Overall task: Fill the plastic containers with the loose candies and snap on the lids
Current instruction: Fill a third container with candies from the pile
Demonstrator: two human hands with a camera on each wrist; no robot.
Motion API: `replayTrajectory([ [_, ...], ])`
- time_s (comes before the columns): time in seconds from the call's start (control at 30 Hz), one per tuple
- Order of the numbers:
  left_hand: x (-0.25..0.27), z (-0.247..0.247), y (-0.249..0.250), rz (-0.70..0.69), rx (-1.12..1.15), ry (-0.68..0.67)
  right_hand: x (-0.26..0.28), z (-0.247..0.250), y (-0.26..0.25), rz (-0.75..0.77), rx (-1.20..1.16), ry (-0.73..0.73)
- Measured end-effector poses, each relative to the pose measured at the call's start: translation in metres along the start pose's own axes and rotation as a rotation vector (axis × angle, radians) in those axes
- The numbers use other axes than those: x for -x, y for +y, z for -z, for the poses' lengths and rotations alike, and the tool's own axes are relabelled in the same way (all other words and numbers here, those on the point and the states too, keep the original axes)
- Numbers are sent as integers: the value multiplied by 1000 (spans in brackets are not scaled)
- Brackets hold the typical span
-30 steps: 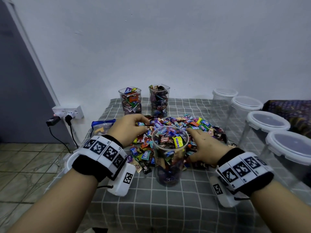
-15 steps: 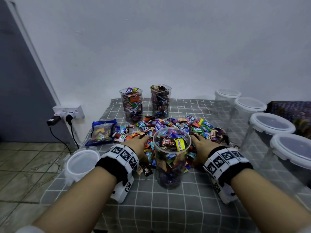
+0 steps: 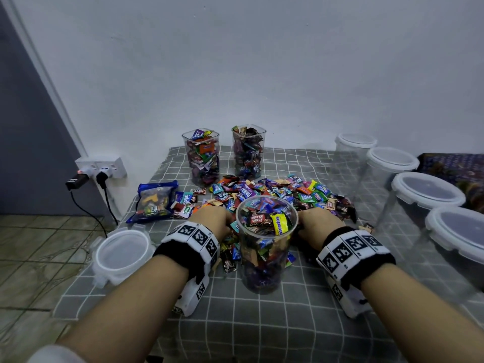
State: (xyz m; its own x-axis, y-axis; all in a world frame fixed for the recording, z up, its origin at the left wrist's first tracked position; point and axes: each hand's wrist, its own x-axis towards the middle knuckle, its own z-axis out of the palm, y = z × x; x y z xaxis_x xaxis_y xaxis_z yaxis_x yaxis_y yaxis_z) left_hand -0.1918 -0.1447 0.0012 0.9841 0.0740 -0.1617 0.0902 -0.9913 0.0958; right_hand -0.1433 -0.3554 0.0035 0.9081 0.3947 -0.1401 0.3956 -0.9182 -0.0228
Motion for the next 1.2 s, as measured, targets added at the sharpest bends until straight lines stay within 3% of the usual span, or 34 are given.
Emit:
replayTrajectory([
  [0.27, 1, 0, -1, 11, 49, 53, -4, -6, 4, 0, -52, 47],
  [0.47, -4, -7, -6, -67, 122, -64, -7, -10, 9, 12, -126, 127],
  [0.87, -2, -3, -1, -18, 112, 107, 2, -6, 8, 19, -187, 193],
  [1.2, 5, -1, -11, 41, 315, 341, 16, 2, 11, 35, -304, 340],
])
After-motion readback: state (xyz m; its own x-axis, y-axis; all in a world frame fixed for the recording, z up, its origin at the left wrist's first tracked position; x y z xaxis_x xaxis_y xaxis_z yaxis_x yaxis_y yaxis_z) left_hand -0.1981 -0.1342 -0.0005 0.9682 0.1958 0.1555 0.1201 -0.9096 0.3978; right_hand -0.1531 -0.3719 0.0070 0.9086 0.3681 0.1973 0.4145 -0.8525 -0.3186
